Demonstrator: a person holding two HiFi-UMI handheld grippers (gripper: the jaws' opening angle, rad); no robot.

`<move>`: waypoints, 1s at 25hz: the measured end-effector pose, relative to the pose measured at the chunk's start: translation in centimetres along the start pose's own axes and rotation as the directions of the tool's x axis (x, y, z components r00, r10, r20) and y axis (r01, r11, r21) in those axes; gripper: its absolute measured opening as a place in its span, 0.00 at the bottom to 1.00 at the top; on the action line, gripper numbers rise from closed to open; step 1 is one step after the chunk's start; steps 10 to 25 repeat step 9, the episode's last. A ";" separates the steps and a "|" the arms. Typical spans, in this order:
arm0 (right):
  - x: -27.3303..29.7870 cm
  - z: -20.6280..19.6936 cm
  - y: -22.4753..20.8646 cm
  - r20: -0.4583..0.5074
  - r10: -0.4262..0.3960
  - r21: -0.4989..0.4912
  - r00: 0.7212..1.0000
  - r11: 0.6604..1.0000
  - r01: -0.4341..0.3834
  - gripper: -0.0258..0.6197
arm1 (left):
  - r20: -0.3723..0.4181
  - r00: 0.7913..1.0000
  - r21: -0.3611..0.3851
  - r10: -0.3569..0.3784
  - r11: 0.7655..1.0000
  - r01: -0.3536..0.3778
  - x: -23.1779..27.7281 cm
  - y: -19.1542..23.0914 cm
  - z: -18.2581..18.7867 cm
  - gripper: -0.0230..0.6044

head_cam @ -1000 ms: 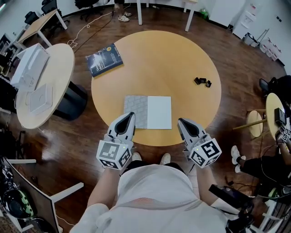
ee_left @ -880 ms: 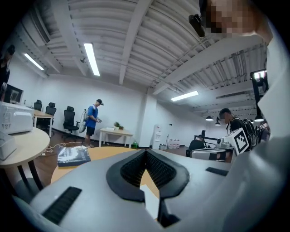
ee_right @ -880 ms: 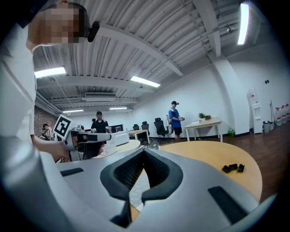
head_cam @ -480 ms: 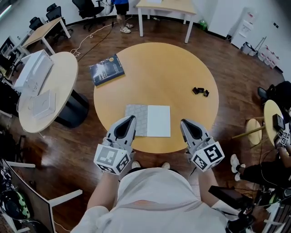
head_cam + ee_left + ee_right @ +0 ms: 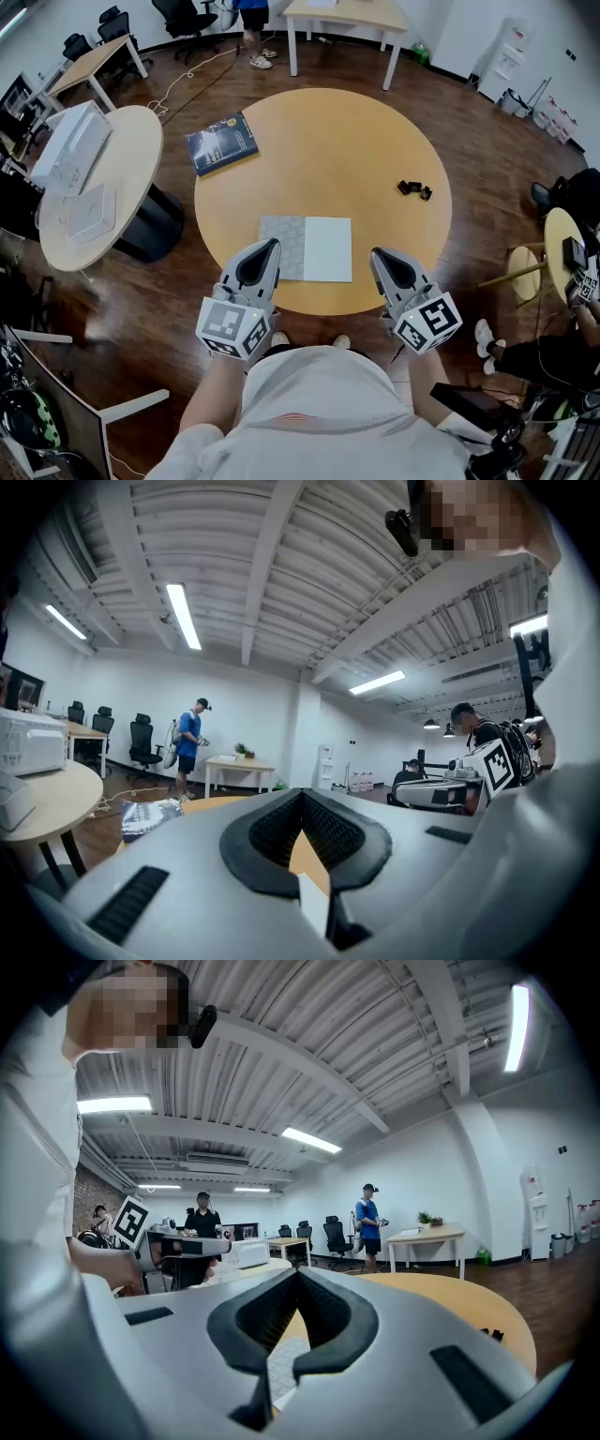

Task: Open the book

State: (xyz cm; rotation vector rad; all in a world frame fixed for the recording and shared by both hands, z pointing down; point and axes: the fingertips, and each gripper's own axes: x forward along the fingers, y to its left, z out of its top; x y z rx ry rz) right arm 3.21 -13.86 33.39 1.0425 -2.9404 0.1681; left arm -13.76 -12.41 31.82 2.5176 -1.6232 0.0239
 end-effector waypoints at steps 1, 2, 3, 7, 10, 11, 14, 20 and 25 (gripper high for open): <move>0.0 -0.1 0.1 -0.001 0.004 0.001 1.000 1.000 -0.004 0.04 | -0.003 1.000 0.001 0.001 1.000 -0.001 0.0 0.0 0.0 0.05; 0.0 -0.2 0.1 -0.003 0.007 0.001 1.000 1.000 -0.007 0.04 | -0.004 1.000 0.001 0.003 1.000 -0.003 0.0 0.1 -0.1 0.05; 0.1 -0.3 0.2 -0.005 0.008 0.001 1.000 1.000 -0.008 0.04 | -0.005 1.000 0.000 0.005 1.000 -0.005 0.0 0.1 -0.1 0.05; 0.0 -0.7 0.4 -0.011 0.012 0.005 1.000 1.000 -0.012 0.04 | -0.008 1.000 0.001 0.008 1.000 -0.008 -0.2 0.1 -0.2 0.05; -0.1 -0.7 0.5 -0.010 0.013 0.006 1.000 1.000 -0.013 0.04 | -0.010 1.000 0.002 0.008 1.000 -0.008 -0.2 0.0 -0.2 0.05; -0.1 -0.7 0.5 -0.010 0.013 0.006 1.000 1.000 -0.013 0.04 | -0.010 1.000 0.002 0.008 1.000 -0.008 -0.2 0.0 -0.2 0.05; -0.1 -0.7 0.5 -0.010 0.013 0.006 1.000 1.000 -0.013 0.04 | -0.010 1.000 0.002 0.008 1.000 -0.008 -0.2 0.0 -0.2 0.05; -0.1 -0.7 0.5 -0.010 0.013 0.006 1.000 1.000 -0.013 0.04 | -0.010 1.000 0.002 0.008 1.000 -0.008 -0.2 0.0 -0.2 0.05; -0.1 -0.7 0.5 -0.010 0.013 0.006 1.000 1.000 -0.013 0.04 | -0.010 1.000 0.002 0.008 1.000 -0.008 -0.2 0.0 -0.2 0.05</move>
